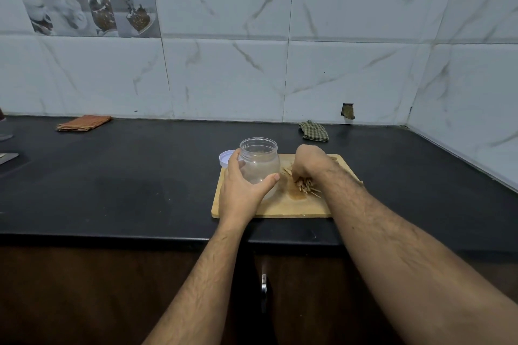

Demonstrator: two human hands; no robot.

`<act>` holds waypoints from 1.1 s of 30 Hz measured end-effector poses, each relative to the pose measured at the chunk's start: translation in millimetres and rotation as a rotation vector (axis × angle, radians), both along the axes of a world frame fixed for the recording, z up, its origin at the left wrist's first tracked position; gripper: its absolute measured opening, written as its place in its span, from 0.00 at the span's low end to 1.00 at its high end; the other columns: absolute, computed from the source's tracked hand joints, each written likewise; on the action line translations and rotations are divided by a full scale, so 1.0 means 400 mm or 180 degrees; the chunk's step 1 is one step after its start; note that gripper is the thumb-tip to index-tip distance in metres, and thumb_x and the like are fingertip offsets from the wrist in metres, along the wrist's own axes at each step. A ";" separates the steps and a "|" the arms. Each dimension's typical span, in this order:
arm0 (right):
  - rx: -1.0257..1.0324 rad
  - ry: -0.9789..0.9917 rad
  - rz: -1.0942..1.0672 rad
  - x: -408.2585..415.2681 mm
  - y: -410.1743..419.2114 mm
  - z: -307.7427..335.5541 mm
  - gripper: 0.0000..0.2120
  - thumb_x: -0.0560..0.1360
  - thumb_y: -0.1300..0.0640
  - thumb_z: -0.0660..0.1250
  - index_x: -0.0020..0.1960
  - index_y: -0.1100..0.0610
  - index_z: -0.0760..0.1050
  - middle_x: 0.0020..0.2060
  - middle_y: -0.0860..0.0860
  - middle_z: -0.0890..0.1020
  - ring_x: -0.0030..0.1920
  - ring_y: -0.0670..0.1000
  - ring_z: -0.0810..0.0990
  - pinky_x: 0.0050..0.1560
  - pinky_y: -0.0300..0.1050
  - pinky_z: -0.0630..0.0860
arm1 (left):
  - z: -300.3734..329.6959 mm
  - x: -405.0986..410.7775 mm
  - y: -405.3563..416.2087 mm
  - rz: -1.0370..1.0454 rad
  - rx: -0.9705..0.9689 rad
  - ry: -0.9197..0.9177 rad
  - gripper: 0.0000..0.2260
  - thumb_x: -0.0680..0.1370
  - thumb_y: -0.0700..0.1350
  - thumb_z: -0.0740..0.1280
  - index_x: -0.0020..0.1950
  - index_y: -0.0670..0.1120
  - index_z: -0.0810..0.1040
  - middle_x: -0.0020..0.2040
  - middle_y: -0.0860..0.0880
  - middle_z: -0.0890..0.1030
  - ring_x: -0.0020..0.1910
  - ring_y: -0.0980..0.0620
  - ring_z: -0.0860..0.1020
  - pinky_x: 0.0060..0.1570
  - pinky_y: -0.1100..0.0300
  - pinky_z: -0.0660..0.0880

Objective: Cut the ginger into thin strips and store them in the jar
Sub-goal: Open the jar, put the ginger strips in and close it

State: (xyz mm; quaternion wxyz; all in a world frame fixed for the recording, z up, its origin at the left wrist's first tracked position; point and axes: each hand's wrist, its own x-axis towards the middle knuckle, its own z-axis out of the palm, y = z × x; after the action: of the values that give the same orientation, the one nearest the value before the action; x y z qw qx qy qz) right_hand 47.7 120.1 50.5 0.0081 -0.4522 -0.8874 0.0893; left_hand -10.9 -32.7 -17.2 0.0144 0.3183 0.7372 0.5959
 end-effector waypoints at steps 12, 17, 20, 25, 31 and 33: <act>-0.0002 0.1122 0.0109 0.023 0.038 0.009 0.05 0.70 0.66 0.71 0.44 0.59 0.83 0.39 0.53 0.85 0.43 0.54 0.84 0.48 0.50 0.83 | 0.001 0.001 -0.001 -0.0002 0.0008 0.0009 0.42 0.65 0.62 0.76 0.74 0.57 0.60 0.67 0.55 0.73 0.67 0.56 0.71 0.58 0.60 0.68; -0.0547 0.2212 0.0104 0.046 0.046 -0.001 0.05 0.70 0.65 0.75 0.45 0.57 0.83 0.36 0.51 0.84 0.38 0.51 0.84 0.45 0.49 0.83 | 0.002 0.003 -0.002 0.0002 0.0005 0.0014 0.41 0.66 0.62 0.76 0.74 0.57 0.60 0.67 0.55 0.73 0.66 0.55 0.71 0.57 0.59 0.68; -0.0804 0.2747 0.0008 0.061 0.048 -0.025 0.06 0.71 0.65 0.75 0.47 0.57 0.84 0.36 0.50 0.84 0.34 0.47 0.82 0.36 0.43 0.79 | 0.003 0.004 -0.004 0.0004 -0.0015 0.0018 0.42 0.66 0.62 0.75 0.75 0.57 0.59 0.68 0.54 0.72 0.67 0.54 0.71 0.57 0.60 0.67; -0.1137 0.3287 -0.0049 0.067 0.047 -0.041 0.05 0.71 0.63 0.76 0.46 0.56 0.84 0.38 0.50 0.85 0.38 0.51 0.84 0.44 0.49 0.83 | 0.003 0.003 -0.002 0.0001 -0.0004 0.0020 0.42 0.66 0.62 0.75 0.75 0.57 0.60 0.68 0.55 0.73 0.67 0.55 0.71 0.58 0.59 0.68; -0.1488 0.4060 0.0272 0.049 0.006 0.030 0.06 0.72 0.66 0.73 0.44 0.56 0.83 0.38 0.53 0.85 0.44 0.58 0.85 0.50 0.61 0.82 | 0.003 0.004 -0.001 0.0024 -0.0022 0.0018 0.41 0.66 0.62 0.75 0.74 0.57 0.61 0.68 0.55 0.73 0.67 0.54 0.71 0.56 0.60 0.66; -0.1608 0.4207 0.0431 0.036 -0.024 0.065 0.06 0.73 0.67 0.72 0.46 0.58 0.82 0.39 0.55 0.85 0.41 0.55 0.84 0.47 0.58 0.83 | 0.003 0.004 -0.001 0.0018 -0.0023 0.0017 0.41 0.66 0.62 0.75 0.74 0.57 0.61 0.68 0.55 0.73 0.67 0.55 0.71 0.57 0.60 0.66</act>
State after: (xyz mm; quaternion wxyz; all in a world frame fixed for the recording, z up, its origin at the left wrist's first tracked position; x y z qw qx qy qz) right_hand 62.0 110.5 76.4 0.4341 -0.2353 -0.6750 0.5482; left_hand -9.3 -33.2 -16.1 0.0119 0.3177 0.7402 0.5924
